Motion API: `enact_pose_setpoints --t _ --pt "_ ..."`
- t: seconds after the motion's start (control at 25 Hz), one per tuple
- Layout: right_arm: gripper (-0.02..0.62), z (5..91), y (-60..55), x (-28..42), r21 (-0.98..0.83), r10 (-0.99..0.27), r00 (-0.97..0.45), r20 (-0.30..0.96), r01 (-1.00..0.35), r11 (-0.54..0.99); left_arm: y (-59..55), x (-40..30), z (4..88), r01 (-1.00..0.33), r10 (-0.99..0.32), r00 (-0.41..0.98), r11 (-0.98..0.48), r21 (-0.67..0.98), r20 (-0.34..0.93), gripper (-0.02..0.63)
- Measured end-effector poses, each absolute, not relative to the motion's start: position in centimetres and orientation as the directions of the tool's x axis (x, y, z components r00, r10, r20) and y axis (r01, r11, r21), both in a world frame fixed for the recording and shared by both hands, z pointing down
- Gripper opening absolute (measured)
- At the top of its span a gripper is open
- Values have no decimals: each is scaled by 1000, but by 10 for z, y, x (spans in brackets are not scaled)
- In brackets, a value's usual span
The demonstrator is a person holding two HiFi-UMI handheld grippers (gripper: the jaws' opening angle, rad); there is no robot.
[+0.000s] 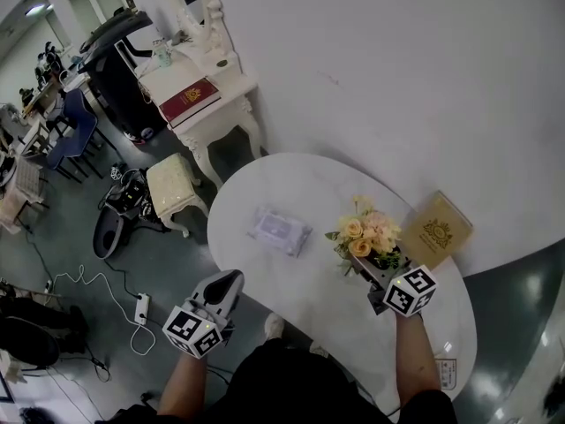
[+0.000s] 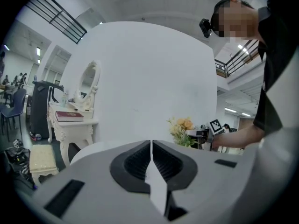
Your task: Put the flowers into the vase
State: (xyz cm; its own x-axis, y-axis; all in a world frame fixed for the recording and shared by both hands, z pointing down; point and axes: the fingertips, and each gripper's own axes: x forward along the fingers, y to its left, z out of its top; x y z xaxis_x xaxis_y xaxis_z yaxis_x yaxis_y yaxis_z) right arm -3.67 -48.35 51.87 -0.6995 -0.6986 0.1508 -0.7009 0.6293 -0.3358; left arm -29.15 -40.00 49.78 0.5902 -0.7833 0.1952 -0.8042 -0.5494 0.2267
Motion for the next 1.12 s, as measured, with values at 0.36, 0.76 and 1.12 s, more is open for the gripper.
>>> enact_pose_setpoints --t 0.36,0.76,1.12 --pt "382 517 -478 -27 -323 -712 -682 170 -721 613 -398 -280 495 -799 -780 597 -557 226 191 20" --pt "388 513 -457 -9 -312 -714 -680 169 -724 616 -382 -261 485 -800 -783 595 -557 223 179 20" --pt "388 508 -433 20 -327 -734 -663 150 -733 596 -354 -251 478 -797 -789 599 -573 191 135 20"
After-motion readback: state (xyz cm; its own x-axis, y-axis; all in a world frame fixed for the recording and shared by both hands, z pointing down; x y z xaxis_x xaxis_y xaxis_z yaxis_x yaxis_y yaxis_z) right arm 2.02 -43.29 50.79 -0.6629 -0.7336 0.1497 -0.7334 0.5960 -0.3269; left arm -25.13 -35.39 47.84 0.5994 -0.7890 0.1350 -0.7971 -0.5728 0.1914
